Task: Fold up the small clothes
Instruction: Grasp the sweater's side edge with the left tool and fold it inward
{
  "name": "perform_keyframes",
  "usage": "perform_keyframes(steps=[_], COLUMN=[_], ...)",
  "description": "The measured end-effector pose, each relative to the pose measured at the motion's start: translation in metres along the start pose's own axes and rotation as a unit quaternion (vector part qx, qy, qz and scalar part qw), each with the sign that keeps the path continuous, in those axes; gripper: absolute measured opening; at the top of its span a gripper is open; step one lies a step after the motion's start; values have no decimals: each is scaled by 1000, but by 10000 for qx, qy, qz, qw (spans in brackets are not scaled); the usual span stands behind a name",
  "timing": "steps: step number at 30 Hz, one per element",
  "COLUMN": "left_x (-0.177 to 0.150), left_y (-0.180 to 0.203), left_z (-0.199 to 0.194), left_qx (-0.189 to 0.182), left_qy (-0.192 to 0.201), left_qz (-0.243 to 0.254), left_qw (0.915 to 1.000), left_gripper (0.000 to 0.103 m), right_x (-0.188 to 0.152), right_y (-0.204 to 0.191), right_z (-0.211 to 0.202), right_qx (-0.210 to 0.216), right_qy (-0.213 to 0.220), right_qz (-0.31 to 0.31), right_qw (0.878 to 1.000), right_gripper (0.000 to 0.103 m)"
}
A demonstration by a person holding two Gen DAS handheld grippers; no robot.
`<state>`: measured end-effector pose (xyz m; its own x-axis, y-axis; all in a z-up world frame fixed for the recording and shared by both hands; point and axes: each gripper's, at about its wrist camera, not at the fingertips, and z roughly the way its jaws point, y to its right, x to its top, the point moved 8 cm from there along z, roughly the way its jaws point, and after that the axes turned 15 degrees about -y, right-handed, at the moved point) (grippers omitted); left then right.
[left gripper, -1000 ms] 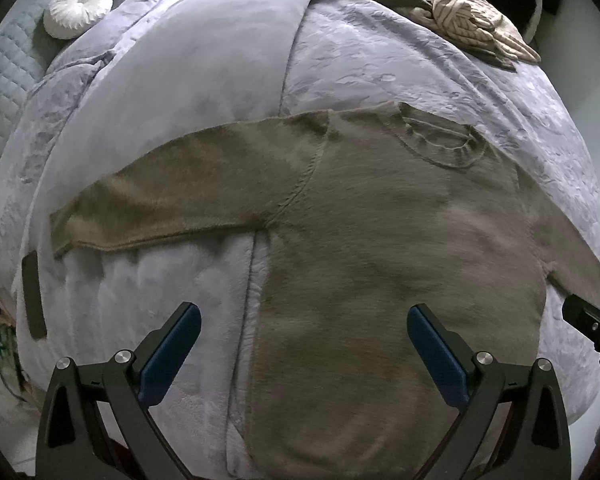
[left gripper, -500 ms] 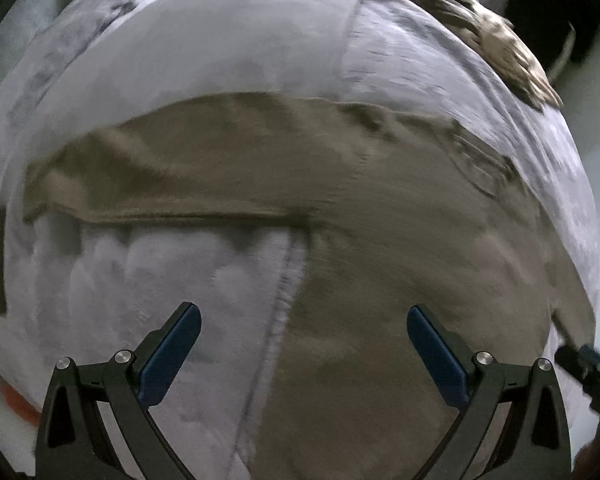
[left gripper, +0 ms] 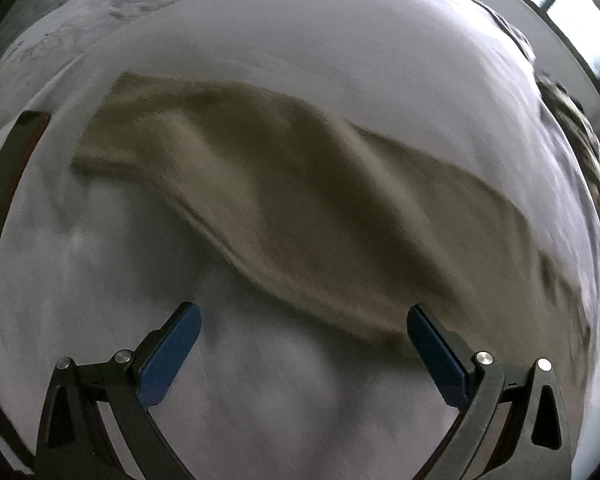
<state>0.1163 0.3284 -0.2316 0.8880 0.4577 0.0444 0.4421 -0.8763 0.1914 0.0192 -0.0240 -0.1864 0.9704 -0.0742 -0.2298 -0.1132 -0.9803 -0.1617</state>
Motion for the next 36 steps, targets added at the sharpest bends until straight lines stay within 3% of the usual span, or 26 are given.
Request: perform_keyframes(steps=[5, 6, 7, 9, 11, 17, 22, 25, 27, 31, 34, 36], left_x=[28, 30, 32, 33, 32, 16, 9, -19, -53, -110, -165, -188], left_y=[-17, -18, -22, -26, -24, 7, 100, 180, 241, 341, 392, 410], left_z=[6, 5, 3, 3, 2, -32, -72, -88, -91, -74, -36, -14], left_qx=[97, 150, 234, 262, -86, -402, -966, -1382, -1638, -1924, -1769, -1560], left_qy=[349, 435, 549, 570, 585, 1011, 1212, 1122, 1011, 605, 243, 60], left_qz=[-184, -197, -241, -336, -330, 296, 1350, 2172, 2849, 3749, 4358, 4543], left_qw=[9992, 9987, 9979, 9975, 9977, 9936, 9786, 9598, 9390, 9048, 8822, 8771], left_gripper=[103, 95, 85, 38, 6, 6, 6, 6, 6, 6, 6, 6], right_x=[5, 6, 7, 8, 11, 16, 19, 15, 11, 0, -11, -16], right_y=[2, 3, 5, 9, 12, 28, 67, 100, 118, 169, 196, 205], right_z=[22, 24, 27, 28, 26, 11, -5, -15, -19, -23, -13, -7], right_qx=[202, 230, 268, 344, 428, 662, 751, 802, 786, 694, 617, 623], right_qy=[-80, -79, -69, -16, 116, 484, 777, 975, 1073, 1161, 1098, 1056], right_qz=[8, 27, 66, 139, 183, 348, 734, 1068, 1299, 1724, 2081, 2220], right_qw=[9998, 9997, 9996, 9993, 9988, 9960, 9914, 9862, 9826, 9757, 9700, 9673], right_gripper=[103, 103, 103, 103, 103, 103, 103, 103, 103, 103, 103, 103])
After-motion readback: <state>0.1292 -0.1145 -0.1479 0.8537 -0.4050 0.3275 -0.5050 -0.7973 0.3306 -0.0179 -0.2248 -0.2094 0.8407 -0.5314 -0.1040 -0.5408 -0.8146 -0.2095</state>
